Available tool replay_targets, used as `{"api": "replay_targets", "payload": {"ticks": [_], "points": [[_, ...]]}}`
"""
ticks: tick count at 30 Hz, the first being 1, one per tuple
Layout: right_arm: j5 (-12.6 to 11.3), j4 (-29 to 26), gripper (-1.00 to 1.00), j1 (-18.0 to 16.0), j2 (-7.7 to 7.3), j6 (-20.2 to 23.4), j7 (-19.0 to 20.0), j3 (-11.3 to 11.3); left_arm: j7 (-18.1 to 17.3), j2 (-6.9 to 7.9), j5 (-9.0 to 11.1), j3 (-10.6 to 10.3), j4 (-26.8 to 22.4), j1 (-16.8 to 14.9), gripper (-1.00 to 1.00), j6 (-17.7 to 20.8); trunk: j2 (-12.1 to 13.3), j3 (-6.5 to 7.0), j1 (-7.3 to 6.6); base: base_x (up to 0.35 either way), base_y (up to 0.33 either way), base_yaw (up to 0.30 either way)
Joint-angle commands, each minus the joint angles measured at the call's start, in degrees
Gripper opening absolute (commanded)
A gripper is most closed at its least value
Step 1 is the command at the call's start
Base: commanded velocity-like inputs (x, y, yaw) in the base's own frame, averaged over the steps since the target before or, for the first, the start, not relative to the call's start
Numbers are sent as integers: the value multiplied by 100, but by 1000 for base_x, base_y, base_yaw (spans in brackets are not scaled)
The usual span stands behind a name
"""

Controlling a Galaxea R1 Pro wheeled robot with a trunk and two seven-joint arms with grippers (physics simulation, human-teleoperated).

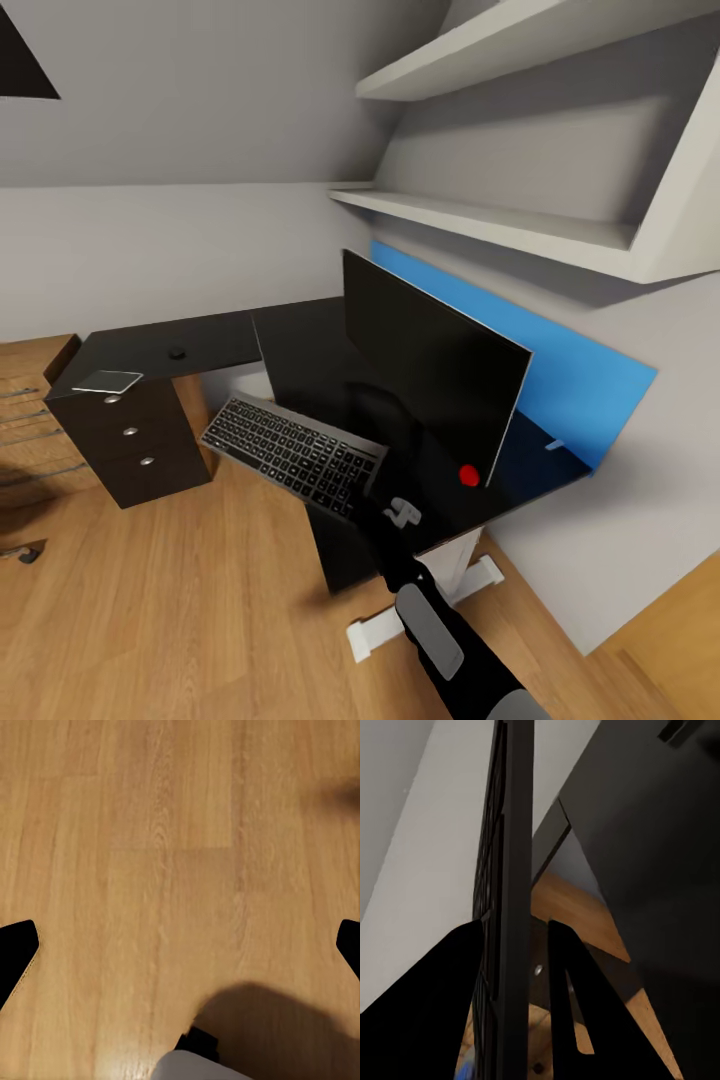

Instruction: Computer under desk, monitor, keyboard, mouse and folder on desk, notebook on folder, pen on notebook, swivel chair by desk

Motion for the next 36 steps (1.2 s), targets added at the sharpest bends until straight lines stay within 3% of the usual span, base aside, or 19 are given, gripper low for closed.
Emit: {"api": "replay_targets", "payload": {"ticks": [1, 14, 30, 31, 32, 33, 36], "points": [[-66, 9, -100, -3, 0, -23, 39, 13, 36, 6, 55, -44, 2, -5, 100, -34, -4, -6, 0, 0, 293, 0], [-241, 6, -100, 87, 0, -23, 45, 25, 36, 6, 49, -50, 4, -5, 100, -25, -4, -6, 0, 0, 149, 0], [-317, 1, -100, 98, 0, -23, 39, 9, 36, 6, 45, -50, 18, -5, 100, -25, -4, -6, 0, 0, 299, 0], [-370, 1, -100, 98, 0, -23, 38, 8, 36, 6, 45, -50, 24, -5, 100, -25, -4, -6, 0, 0, 37, 0], [-693, 6, -100, 98, 0, -34, 37, 2, 36, 6, 45, -50, 30, -5, 100, -25, -4, -6, 0, 0, 3, 0], [-1252, 3, -100, 98, 0, -91, 37, -7, 36, 6, 45, -50, 35, -5, 100, -25, -4, -6, 0, 0, 0, 0], [-1618, 3, -100, 98, 0, -229, 37, -9, 36, 6, 45, -50, 37, -5, 100, -25, -4, -6, 0, 0, 0, 0]]}}
